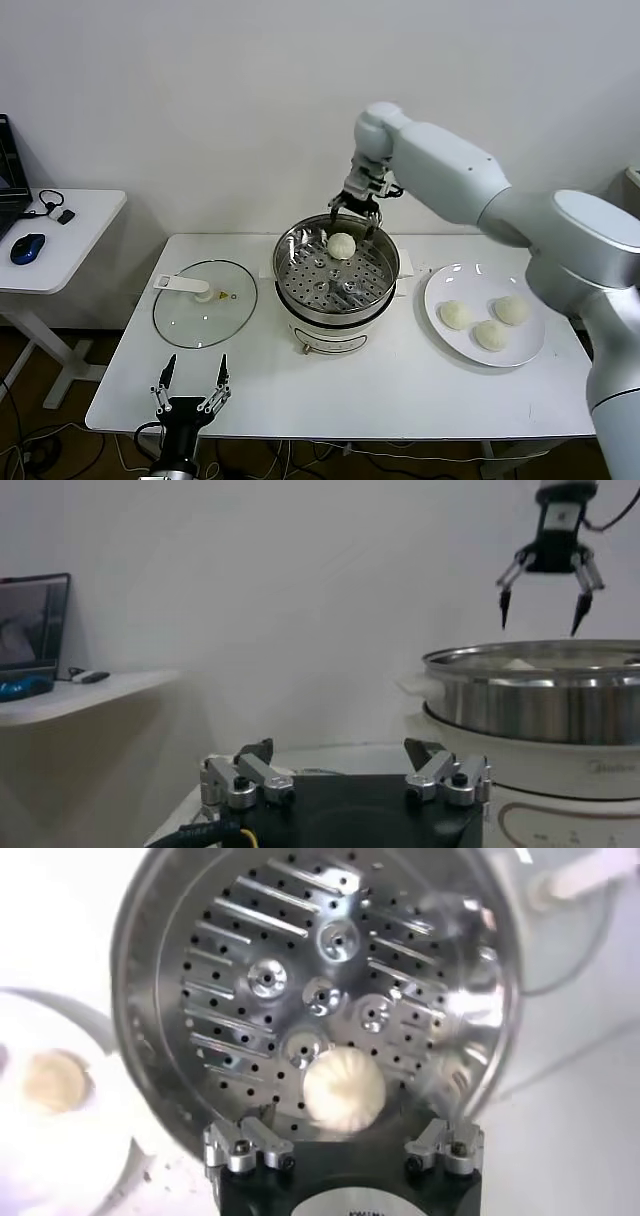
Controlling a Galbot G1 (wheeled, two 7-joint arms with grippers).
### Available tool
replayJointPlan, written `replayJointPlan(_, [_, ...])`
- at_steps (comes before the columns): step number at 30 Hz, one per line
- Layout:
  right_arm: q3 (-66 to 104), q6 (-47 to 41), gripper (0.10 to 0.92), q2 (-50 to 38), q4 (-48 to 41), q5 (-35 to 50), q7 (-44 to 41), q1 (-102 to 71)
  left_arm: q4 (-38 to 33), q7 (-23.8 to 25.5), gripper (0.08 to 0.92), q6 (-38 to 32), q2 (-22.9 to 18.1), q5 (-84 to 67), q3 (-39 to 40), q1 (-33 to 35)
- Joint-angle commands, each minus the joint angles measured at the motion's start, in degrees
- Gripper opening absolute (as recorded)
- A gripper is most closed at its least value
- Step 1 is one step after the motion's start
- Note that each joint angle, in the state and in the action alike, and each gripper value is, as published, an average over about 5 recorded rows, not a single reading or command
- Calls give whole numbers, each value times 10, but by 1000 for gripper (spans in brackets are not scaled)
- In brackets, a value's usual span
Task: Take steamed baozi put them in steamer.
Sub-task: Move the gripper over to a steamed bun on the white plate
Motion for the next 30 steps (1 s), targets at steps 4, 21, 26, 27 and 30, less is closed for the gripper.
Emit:
replayJointPlan(4, [-59,-150,823,-159,-2,194,-40,72,-7,-1,823,-1,8,-2,2,4])
replayJointPlan(21, [59,-168,823,-247,-11,51,-38,-113,-10,-2,823,-5,8,-1,9,13])
replayJointPlan(26, [108,-176,823,-246,-3,19,-33,-188,-10,-4,823,-6,6,-2,6,13])
replayJointPlan(27, [116,-177,823,-244,-2,13,-33,-198,-11,-4,823,-6,6,-2,6,13])
replayJointPlan(30, [129,-180,823,-240,-2,0,-30,-219,-10,-5,823,-6,7,-3,4,13])
